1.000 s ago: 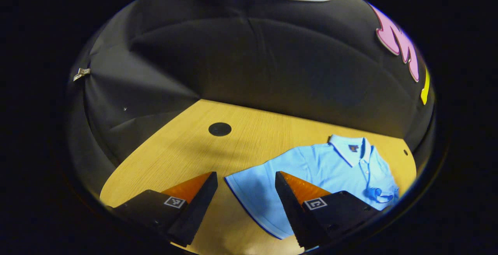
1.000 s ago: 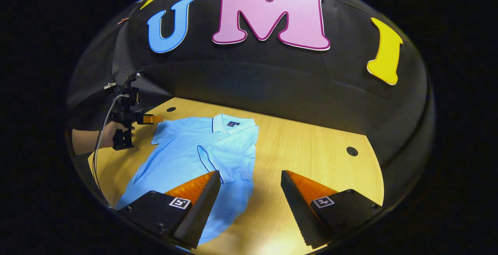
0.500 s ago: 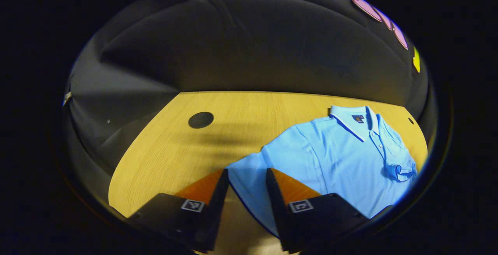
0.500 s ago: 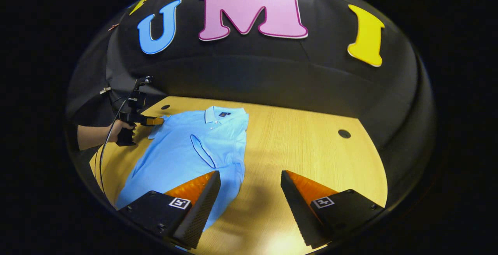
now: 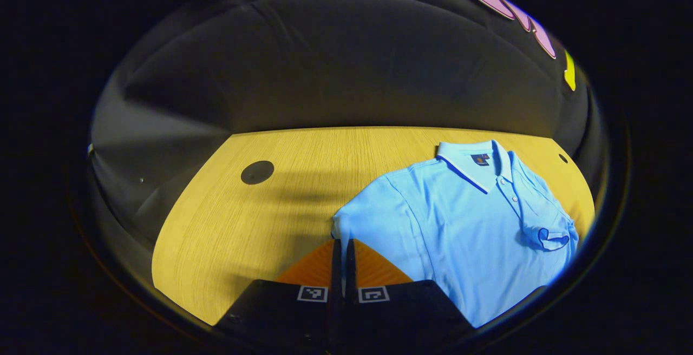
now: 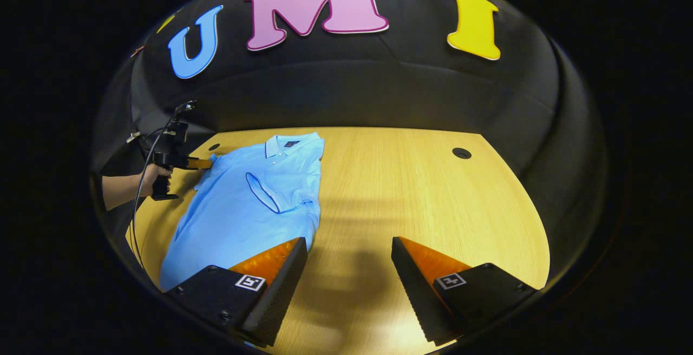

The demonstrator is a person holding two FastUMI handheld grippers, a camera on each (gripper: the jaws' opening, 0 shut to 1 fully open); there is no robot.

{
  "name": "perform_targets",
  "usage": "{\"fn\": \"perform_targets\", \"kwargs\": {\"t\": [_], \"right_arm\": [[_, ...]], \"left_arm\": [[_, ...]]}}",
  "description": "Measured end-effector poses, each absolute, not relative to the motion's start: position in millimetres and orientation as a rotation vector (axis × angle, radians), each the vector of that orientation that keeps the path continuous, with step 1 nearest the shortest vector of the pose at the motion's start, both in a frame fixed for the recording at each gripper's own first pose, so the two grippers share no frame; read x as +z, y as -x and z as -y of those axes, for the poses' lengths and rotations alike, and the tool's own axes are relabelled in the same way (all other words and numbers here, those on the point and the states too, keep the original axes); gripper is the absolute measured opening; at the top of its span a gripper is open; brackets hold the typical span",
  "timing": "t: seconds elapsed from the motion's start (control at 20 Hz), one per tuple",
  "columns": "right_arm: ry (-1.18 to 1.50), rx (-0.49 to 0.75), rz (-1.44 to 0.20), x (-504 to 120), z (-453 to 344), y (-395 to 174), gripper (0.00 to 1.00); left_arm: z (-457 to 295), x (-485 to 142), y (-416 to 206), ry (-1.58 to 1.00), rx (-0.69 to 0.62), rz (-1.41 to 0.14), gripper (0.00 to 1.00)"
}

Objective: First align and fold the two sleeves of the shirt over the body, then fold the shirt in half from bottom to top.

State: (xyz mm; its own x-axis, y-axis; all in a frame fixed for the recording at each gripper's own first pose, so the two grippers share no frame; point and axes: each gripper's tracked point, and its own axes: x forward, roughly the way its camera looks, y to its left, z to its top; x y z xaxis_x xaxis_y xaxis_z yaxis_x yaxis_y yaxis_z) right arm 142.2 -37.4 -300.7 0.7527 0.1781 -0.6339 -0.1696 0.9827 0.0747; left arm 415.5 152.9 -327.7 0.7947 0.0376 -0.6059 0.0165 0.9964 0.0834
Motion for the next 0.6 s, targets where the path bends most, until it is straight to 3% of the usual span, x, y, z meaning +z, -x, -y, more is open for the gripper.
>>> {"fn": "perform_targets", "kwargs": {"t": [0.4, 0.45, 0.5, 0.6], "right_arm": [[-0.063, 0.127, -0.725, -307, 58, -119, 0.98], [-0.079, 0.121, -0.728, -304, 59, -117, 0.99], [-0.094, 0.12, -0.729, -301, 58, -114, 0.98], [-0.118, 0.103, -0.725, -295, 60, -114, 0.98]], "left_arm": [[-91, -261, -415, -0.1, -0.058, -0.565, 0.06], [-78, -256, -413, -0.1, -0.076, -0.561, 0.11], [-63, -251, -410, -0.093, -0.096, -0.566, 0.06], [-36, -244, -405, -0.073, -0.124, -0.568, 0.06]]}}
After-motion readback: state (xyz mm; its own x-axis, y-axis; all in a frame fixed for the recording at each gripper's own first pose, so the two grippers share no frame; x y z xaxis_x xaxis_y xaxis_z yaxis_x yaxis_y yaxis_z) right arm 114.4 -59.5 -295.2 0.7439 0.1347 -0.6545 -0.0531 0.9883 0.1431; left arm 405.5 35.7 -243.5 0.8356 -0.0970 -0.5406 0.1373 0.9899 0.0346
